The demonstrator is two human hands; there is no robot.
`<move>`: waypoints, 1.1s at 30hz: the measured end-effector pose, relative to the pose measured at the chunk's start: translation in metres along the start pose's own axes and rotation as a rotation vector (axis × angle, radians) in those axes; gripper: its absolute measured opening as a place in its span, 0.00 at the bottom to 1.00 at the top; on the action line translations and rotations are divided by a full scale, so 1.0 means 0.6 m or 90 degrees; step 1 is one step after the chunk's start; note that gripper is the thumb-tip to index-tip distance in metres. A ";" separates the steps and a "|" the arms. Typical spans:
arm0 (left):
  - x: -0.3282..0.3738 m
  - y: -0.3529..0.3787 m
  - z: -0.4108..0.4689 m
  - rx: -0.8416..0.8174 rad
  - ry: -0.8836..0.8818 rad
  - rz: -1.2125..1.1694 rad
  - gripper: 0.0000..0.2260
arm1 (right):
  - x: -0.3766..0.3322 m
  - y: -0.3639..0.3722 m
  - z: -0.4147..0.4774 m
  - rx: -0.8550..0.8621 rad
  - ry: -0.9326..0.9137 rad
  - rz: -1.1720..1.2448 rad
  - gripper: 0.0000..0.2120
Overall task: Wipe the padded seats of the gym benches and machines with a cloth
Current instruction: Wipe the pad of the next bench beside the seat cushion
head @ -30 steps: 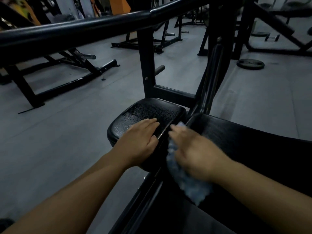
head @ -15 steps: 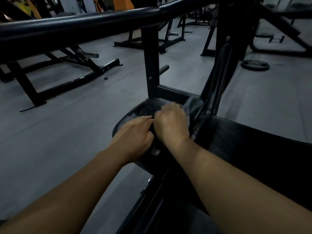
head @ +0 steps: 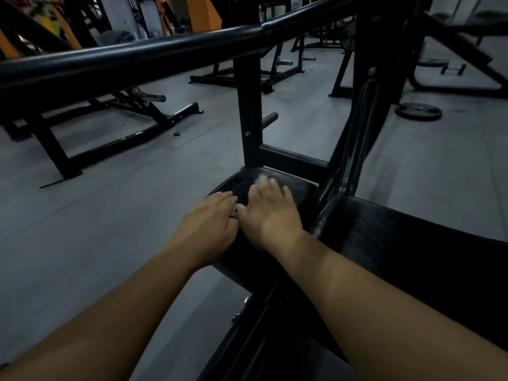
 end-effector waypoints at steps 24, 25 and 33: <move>-0.068 -0.054 -0.002 -0.050 -0.106 -0.099 0.26 | -0.049 0.001 0.116 -0.007 -0.131 -0.035 0.18; -0.072 -0.059 -0.007 -0.042 -0.109 -0.109 0.22 | -0.079 0.000 0.099 0.011 -0.185 -0.008 0.20; -0.068 -0.075 -0.023 -0.095 -0.046 -0.064 0.29 | 0.026 -0.018 -0.038 0.093 -0.301 0.087 0.20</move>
Point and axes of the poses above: each hand's wrist, its own z-axis towards the middle knuckle, its own y-axis out of the palm, x = y × z, the point moved 1 cm from there along z, towards the middle knuckle, and after that the axes turned 15 degrees about -z, right-handed, at the moved point
